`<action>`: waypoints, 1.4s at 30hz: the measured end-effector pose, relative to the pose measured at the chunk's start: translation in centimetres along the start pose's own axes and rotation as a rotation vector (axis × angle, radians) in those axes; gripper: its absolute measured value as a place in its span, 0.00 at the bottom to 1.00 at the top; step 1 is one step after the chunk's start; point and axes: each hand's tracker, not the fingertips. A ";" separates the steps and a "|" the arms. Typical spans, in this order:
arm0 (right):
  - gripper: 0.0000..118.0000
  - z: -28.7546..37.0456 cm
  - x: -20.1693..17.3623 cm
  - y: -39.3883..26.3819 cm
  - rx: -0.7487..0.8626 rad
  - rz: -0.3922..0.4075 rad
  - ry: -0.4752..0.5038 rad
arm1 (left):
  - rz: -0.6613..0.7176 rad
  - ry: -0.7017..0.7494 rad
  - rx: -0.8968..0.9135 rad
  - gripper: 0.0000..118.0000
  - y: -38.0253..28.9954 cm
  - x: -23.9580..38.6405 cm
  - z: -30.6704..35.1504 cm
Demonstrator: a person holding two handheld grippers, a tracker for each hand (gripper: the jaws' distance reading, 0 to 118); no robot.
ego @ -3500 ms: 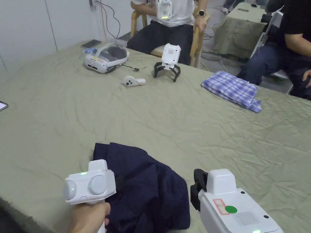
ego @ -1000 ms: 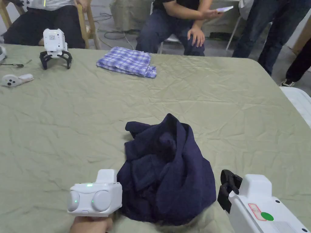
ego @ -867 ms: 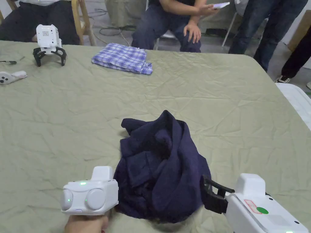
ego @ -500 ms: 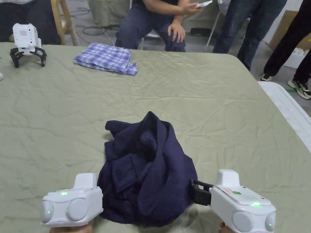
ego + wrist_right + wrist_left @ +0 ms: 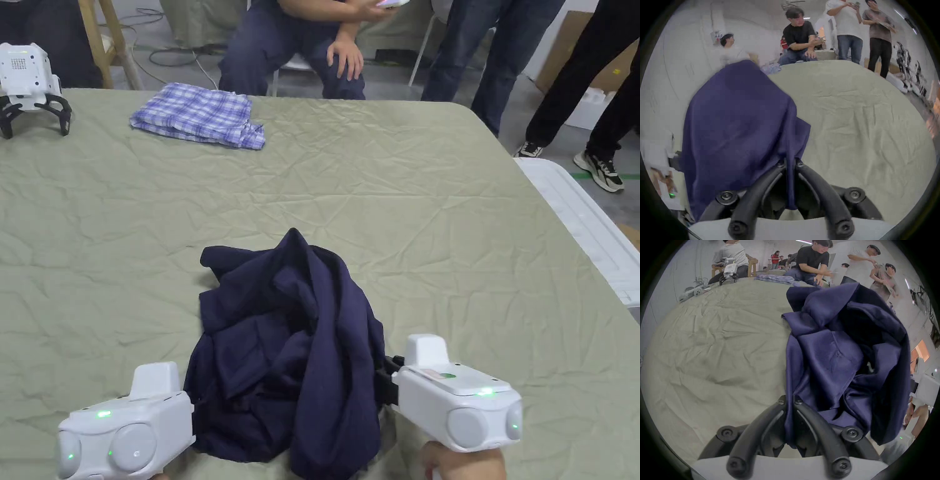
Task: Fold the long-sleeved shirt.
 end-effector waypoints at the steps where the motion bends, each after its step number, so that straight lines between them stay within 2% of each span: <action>1: 0.03 1.0 0.3 0.2 0.027 -0.016 0.001 | 0.019 -0.021 0.026 0.06 0.2 -0.6 0.4; 5: 0.03 5.4 0.9 2.1 0.153 -0.018 0.016 | 0.022 -0.068 0.168 0.05 1.8 -1.5 4.7; 7: 0.03 7.6 0.1 3.8 0.209 0.042 0.006 | -0.024 -0.052 0.234 0.05 3.3 -1.3 7.1; 10: 0.03 11.0 -1.1 6.4 0.291 0.068 0.047 | -0.012 -0.076 0.355 0.05 6.4 -1.1 11.7; 12: 0.03 13.0 -1.5 8.6 0.344 0.044 0.075 | -0.027 -0.085 0.427 0.05 8.8 -1.2 14.8; 17: 0.03 18.0 -2.5 15.3 0.456 0.041 0.178 | -0.082 -0.078 0.591 0.05 15.2 -2.0 22.1; 20: 0.03 20.9 -3.3 20.0 0.471 -0.057 0.276 | -0.084 -0.080 0.661 0.05 19.2 -2.2 27.1; 22: 0.03 22.8 -4.8 22.8 0.491 -0.036 0.291 | -0.069 -0.124 0.685 0.05 21.8 -2.0 29.9; 23: 0.03 23.7 -5.5 24.2 0.496 -0.056 0.307 | -0.055 -0.136 0.696 0.05 23.0 -1.8 31.2; 25: 0.03 25.6 -7.3 27.3 0.508 -0.043 0.322 | -0.083 -0.134 0.735 0.05 25.5 -0.5 34.0; 27: 0.03 27.2 -8.9 30.2 0.540 0.025 0.285 | -0.096 -0.083 0.789 0.05 28.0 0.2 36.2; 29: 0.03 28.5 -10.2 32.9 0.558 0.006 0.278 | -0.060 -0.120 0.790 0.05 30.9 -0.3 38.1; 30: 0.03 29.1 -10.7 34.2 0.588 0.027 0.225 | -0.017 -0.134 0.804 0.05 32.2 -0.4 39.0; 34: 0.03 30.2 -12.4 38.9 0.673 0.088 0.119 | -0.121 -0.014 0.868 0.05 35.3 3.0 41.6; 36: 0.03 30.1 -13.8 40.7 0.699 0.107 0.090 | -0.118 0.003 0.874 0.05 37.0 4.2 41.7; 39: 0.03 28.9 -15.9 43.3 0.731 0.208 -0.037 | -0.159 0.090 0.887 0.05 40.3 5.4 40.5; 42: 0.03 26.8 -17.0 45.3 0.728 0.253 -0.123 | -0.200 0.176 0.913 0.05 42.4 6.9 38.4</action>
